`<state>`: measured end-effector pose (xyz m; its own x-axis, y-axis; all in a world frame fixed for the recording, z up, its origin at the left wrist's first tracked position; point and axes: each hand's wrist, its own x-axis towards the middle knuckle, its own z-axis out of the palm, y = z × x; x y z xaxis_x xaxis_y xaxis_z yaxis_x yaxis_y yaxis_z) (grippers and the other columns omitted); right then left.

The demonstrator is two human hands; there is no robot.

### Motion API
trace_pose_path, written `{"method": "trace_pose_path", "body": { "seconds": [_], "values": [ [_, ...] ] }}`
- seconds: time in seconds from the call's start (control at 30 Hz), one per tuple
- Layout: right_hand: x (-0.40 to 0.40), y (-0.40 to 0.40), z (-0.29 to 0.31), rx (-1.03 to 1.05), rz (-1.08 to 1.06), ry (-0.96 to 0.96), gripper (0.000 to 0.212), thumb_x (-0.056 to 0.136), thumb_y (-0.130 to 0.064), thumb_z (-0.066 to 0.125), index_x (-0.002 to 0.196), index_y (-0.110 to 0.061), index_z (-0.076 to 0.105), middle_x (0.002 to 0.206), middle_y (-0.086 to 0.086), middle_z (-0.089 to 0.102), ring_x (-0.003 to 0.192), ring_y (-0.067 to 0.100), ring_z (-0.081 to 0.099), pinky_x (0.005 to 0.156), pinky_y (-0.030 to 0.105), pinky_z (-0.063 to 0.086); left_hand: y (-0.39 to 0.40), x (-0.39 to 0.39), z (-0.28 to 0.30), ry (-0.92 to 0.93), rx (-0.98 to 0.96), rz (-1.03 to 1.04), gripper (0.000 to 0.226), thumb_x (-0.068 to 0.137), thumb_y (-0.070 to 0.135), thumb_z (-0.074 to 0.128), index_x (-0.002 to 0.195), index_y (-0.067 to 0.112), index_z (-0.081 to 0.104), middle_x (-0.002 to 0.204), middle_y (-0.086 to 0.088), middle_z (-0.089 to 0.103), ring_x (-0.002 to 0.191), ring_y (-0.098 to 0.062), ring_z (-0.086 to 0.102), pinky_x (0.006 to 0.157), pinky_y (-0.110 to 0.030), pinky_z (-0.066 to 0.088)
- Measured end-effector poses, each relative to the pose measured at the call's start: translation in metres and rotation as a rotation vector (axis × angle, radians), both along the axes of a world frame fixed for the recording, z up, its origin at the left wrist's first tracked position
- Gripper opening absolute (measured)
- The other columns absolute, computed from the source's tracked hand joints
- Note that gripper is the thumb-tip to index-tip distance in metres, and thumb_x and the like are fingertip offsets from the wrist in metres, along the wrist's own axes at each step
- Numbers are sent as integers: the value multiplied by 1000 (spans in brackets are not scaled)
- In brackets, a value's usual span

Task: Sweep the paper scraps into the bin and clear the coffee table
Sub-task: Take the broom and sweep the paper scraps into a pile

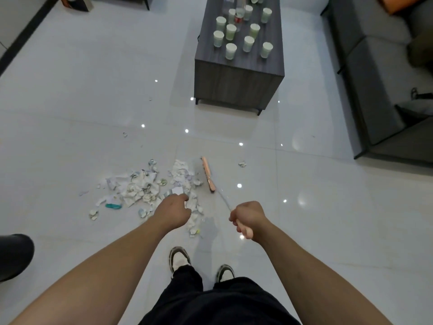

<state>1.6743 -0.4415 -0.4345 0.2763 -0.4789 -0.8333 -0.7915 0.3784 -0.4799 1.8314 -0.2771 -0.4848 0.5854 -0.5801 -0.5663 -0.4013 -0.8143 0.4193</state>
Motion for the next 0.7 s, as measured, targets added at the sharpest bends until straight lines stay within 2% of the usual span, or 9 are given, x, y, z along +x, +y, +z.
{"method": "trace_pose_path", "body": {
  "seconds": [0.17,0.3,0.33,0.4,0.47,0.5,0.57,0.7],
  "values": [
    [12,-44,-12,-118,-23,45,20,72,10,49,75,-9,43,63,12,39,33,18,36,40,20,30,-22,21,-2,-15,-6,24,49,88,29,55,136,18,51,129,-9,56,115,-25,53,79,-28,39],
    [17,-100,-23,-164,-92,117,13,74,8,50,80,-3,49,60,12,48,33,22,45,40,21,38,-47,33,-5,-8,18,98,50,87,30,55,136,19,51,128,-10,57,116,-26,54,86,-29,42],
    [18,-117,-28,-165,-101,122,13,75,8,51,85,1,53,64,14,52,38,23,49,42,23,41,-55,34,-7,-7,17,125,50,87,30,55,136,19,51,127,-10,58,116,-26,54,86,-30,42],
    [25,-152,-42,-139,-100,104,28,75,8,53,103,7,57,81,20,59,51,28,56,46,26,46,-71,35,-10,-14,13,187,50,88,31,55,136,20,51,128,-10,57,116,-26,54,86,-29,42],
    [37,-183,-53,-111,-58,99,34,75,8,54,109,10,57,97,24,62,63,31,60,48,28,49,-87,34,-14,-24,19,251,49,89,31,55,137,20,50,131,-10,55,117,-25,53,85,-28,41],
    [43,-193,-56,-103,-20,106,34,74,8,55,107,11,59,97,24,63,65,31,61,50,29,49,-95,31,-15,-24,31,279,49,90,31,56,137,20,50,131,-9,55,117,-25,53,83,-28,39],
    [54,-205,-58,-70,75,118,32,73,8,57,104,14,61,88,23,61,62,31,60,52,30,47,-108,23,-15,-6,65,332,49,90,31,56,137,21,50,132,-9,54,117,-24,52,81,-27,38],
    [82,-200,-58,7,264,87,24,72,9,59,96,11,61,78,21,58,51,29,57,42,25,44,-126,12,-9,11,94,404,49,89,31,56,136,21,51,132,-11,54,118,-26,52,87,-30,43]
  ]
}}
